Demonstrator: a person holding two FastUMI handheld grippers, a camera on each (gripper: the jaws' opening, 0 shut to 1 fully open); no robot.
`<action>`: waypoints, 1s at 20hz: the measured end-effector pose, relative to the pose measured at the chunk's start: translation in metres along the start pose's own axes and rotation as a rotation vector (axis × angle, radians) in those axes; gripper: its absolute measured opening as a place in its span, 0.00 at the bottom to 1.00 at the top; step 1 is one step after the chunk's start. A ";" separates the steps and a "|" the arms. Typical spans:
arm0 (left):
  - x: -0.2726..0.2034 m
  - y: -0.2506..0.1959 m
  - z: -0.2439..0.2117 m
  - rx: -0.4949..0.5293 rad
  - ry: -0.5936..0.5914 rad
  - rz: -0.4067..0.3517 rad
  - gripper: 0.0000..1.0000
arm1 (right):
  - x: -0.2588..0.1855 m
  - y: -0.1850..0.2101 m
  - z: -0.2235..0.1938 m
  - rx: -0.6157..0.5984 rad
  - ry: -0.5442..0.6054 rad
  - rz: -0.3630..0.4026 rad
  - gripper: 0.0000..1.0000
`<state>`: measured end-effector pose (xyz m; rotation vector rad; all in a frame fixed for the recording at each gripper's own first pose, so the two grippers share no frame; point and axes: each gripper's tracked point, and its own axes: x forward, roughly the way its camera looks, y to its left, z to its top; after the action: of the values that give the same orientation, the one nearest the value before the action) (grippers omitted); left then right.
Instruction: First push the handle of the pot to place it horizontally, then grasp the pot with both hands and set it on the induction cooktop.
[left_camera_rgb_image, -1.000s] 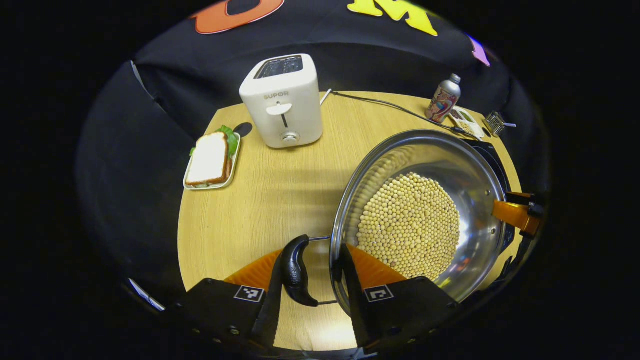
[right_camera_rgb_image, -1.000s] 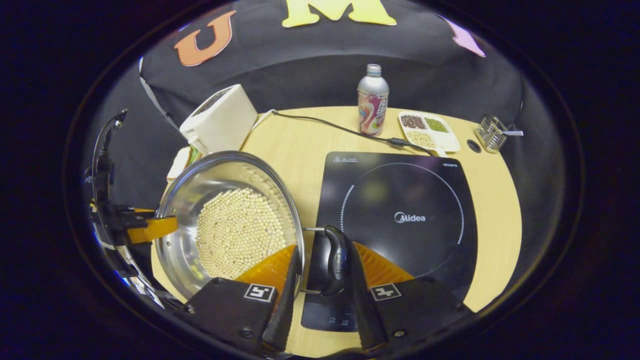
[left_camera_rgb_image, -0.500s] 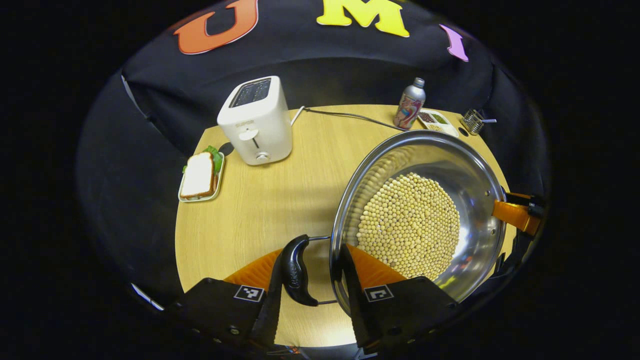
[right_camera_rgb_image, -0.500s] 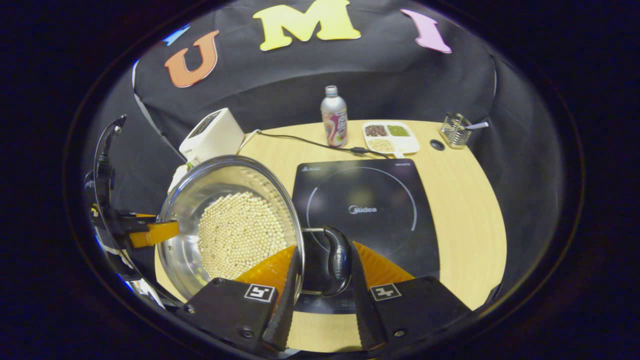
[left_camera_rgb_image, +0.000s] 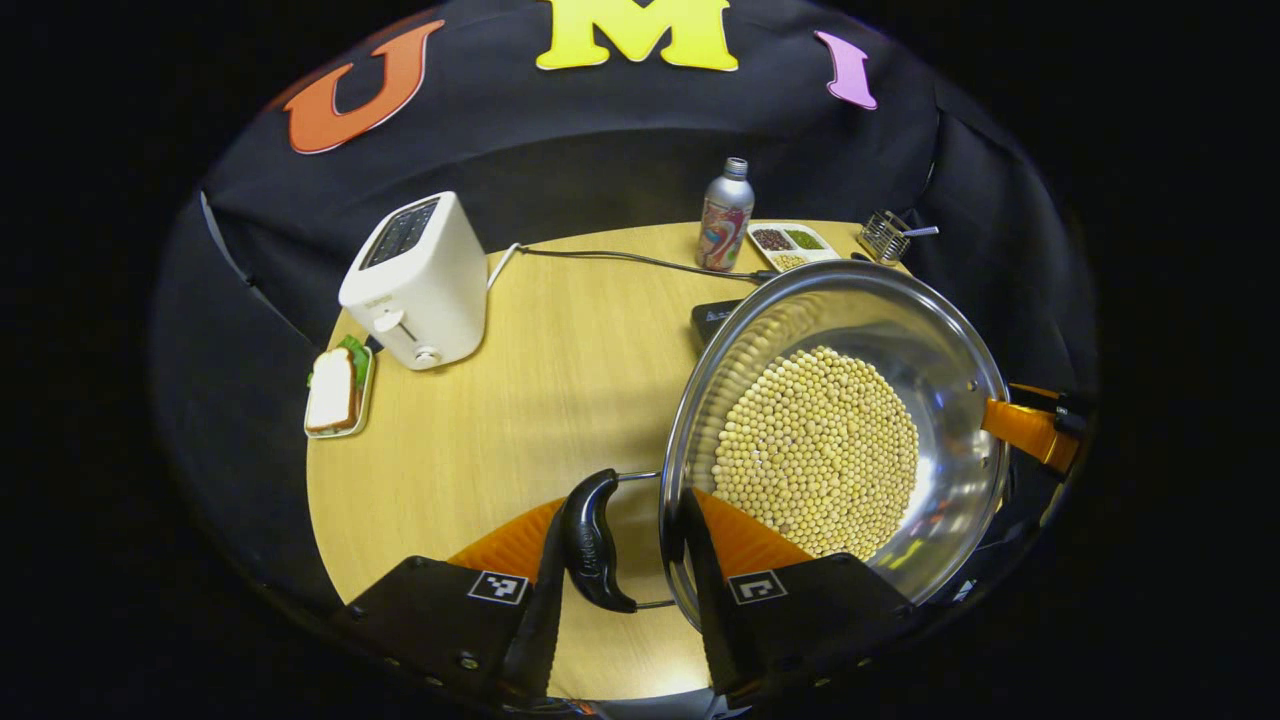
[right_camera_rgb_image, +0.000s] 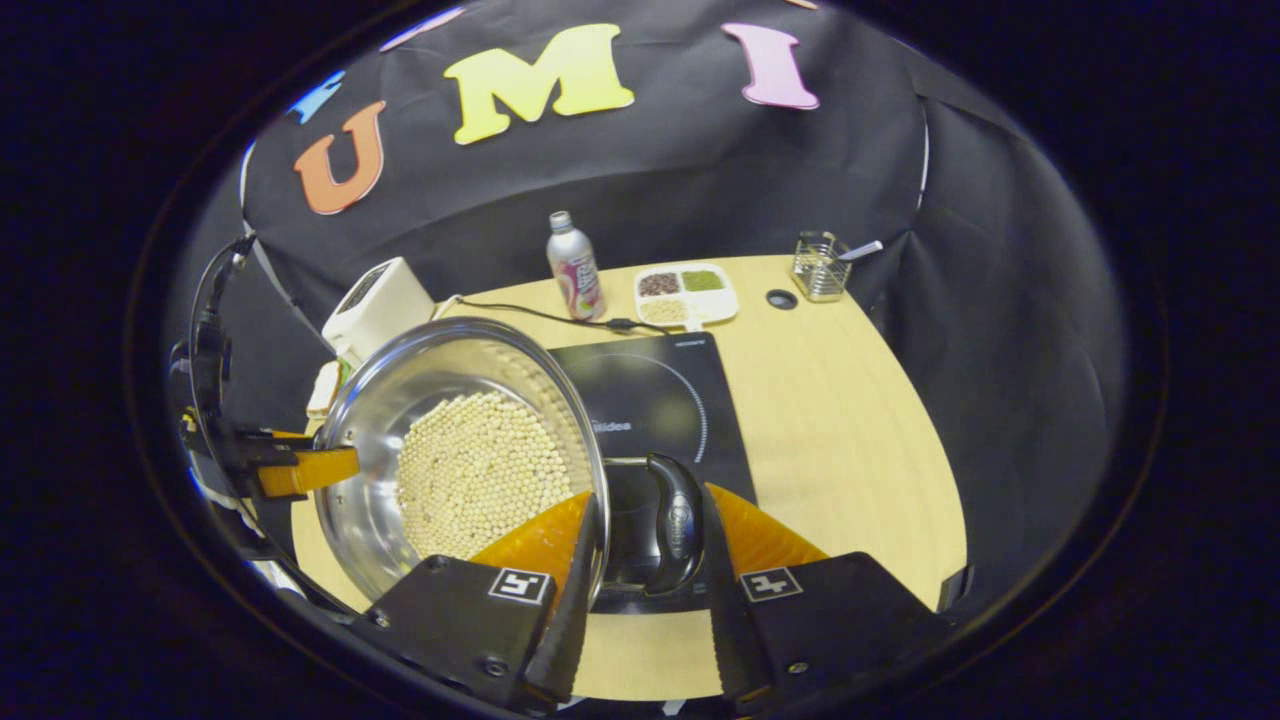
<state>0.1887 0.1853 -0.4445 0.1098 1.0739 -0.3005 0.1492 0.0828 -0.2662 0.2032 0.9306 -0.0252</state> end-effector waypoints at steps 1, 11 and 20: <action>-0.001 0.000 -0.001 -0.005 0.008 -0.003 0.58 | 0.002 -0.009 0.002 0.004 0.002 -0.004 0.55; -0.001 0.001 -0.008 -0.059 0.047 0.013 0.67 | 0.051 -0.067 0.044 -0.047 0.048 0.007 0.53; -0.004 0.000 -0.014 -0.111 0.090 0.044 0.58 | 0.097 -0.084 0.069 -0.102 0.108 0.051 0.53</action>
<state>0.1746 0.1891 -0.4476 0.0476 1.1736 -0.1973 0.2523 -0.0058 -0.3174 0.1344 1.0309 0.0812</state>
